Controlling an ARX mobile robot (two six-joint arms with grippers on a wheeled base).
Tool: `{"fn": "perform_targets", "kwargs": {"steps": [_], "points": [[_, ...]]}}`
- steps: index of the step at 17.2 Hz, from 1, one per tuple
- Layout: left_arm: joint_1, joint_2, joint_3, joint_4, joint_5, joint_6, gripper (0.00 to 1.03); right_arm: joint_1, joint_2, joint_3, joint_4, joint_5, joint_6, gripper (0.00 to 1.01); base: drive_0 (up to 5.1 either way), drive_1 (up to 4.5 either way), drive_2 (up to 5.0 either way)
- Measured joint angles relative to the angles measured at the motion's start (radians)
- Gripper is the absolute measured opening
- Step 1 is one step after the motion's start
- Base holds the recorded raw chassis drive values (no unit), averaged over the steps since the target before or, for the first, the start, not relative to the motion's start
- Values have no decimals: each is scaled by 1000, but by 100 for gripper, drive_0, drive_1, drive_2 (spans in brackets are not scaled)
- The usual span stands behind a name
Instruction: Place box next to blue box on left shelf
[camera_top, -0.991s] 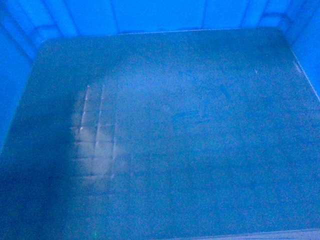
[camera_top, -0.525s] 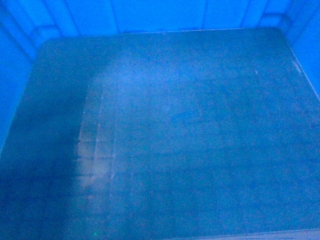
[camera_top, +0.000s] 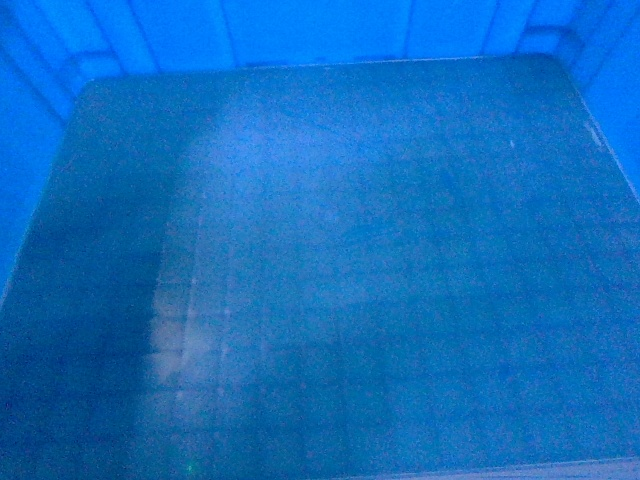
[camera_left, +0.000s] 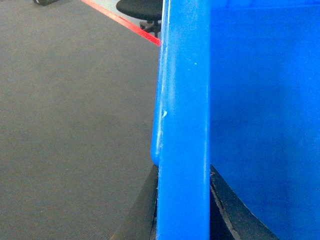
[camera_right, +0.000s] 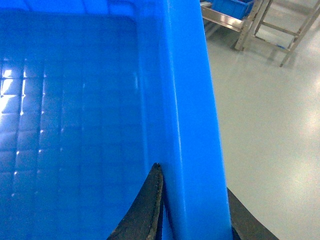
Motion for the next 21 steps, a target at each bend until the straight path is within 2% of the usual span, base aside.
{"fn": "perform_targets", "kwargs": {"steps": [21], "points": [[0,0,0,0,1,1,13,0,0,0,0,1,-1,16,-141,-141,-141]]}}
